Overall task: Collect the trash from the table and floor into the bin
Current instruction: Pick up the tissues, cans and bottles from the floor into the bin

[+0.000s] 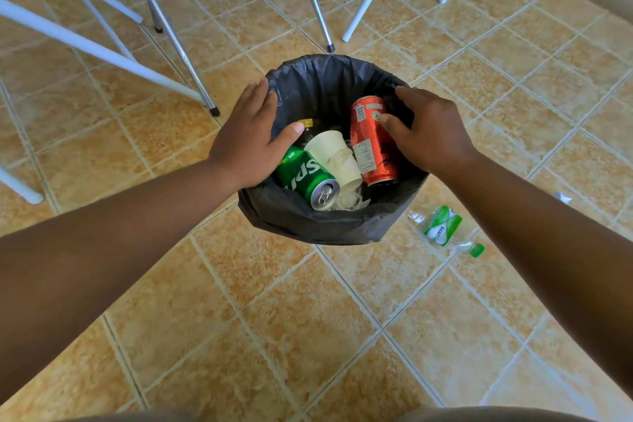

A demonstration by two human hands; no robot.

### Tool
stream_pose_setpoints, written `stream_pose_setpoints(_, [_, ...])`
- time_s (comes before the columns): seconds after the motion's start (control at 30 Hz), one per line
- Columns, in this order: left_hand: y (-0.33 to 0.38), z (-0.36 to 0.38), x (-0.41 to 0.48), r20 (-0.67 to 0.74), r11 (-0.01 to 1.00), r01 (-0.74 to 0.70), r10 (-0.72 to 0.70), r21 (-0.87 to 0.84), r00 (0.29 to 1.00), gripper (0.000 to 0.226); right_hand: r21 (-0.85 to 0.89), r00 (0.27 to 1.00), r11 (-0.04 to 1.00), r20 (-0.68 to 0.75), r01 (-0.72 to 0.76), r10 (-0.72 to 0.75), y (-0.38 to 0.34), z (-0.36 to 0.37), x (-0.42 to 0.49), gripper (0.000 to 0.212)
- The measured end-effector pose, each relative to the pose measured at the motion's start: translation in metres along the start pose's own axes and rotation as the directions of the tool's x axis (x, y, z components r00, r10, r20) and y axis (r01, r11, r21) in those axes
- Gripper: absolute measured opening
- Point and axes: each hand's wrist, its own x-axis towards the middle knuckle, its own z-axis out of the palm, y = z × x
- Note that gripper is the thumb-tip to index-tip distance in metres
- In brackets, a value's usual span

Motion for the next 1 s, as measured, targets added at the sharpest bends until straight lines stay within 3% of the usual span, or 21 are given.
stream_pose_setpoints(0.1, [0.007, 0.004, 0.005, 0.012, 1.000, -0.017, 0.017, -0.009, 1.000, 0.081, 0.028, 0.997, 0.999, -0.070, 0.030, -0.028, 0.018, -0.006, -0.004, 0.056])
stream_pose_setpoints(0.17, [0.007, 0.004, 0.008, 0.010, 1.000, -0.016, 0.016, -0.025, 1.000, 0.081, 0.186, 0.991, 0.982, -0.133, 0.027, -0.002, 0.031, -0.008, -0.005, 0.050])
stream_pose_setpoints(0.23, [0.006, 0.005, 0.009, 0.008, 0.999, -0.018, 0.018, -0.033, 1.000, 0.083, 0.410, 0.975, 0.911, -0.183, -0.041, 0.126, 0.045, -0.006, -0.006, 0.045])
stream_pose_setpoints(0.3, [0.004, 0.005, 0.009, 0.009, 0.999, -0.021, 0.021, -0.031, 1.000, 0.086, 0.492, 0.944, 0.864, -0.221, -0.109, 0.245, 0.063, 0.002, -0.008, 0.040])
stream_pose_setpoints(0.4, [0.006, 0.005, 0.009, 0.019, 0.999, -0.026, 0.026, -0.035, 0.999, 0.089, 0.229, 0.958, 0.945, -0.117, -0.232, 0.263, 0.101, 0.026, -0.021, 0.038])
stream_pose_setpoints(0.47, [0.007, 0.004, 0.008, 0.020, 0.999, -0.026, 0.027, -0.031, 0.999, 0.090, -0.060, 0.947, 0.957, 0.141, -0.283, 0.289, 0.122, 0.048, -0.035, 0.040])
stream_pose_setpoints(0.53, [0.007, 0.003, 0.008, 0.018, 0.999, -0.025, 0.026, -0.030, 1.000, 0.091, -0.332, 0.849, 0.921, 0.407, -0.207, 0.337, 0.134, 0.069, -0.051, 0.056])
stream_pose_setpoints(0.6, [0.006, 0.004, 0.008, 0.018, 0.999, -0.025, 0.026, -0.037, 1.000, 0.091, -0.485, 0.755, 0.870, 0.534, -0.095, 0.380, 0.140, 0.085, -0.066, 0.071])
stream_pose_setpoints(0.8, [0.006, 0.005, 0.008, 0.012, 0.998, -0.026, 0.026, -0.051, 1.000, 0.090, -0.541, 0.664, 0.829, 0.568, -0.144, 0.486, 0.146, 0.102, -0.087, 0.083])
stream_pose_setpoints(1.0, [0.005, 0.006, 0.008, 0.007, 0.998, -0.026, 0.027, -0.054, 1.000, 0.083, -0.524, 0.693, 0.847, 0.578, -0.089, 0.430, 0.152, 0.101, -0.085, 0.088])
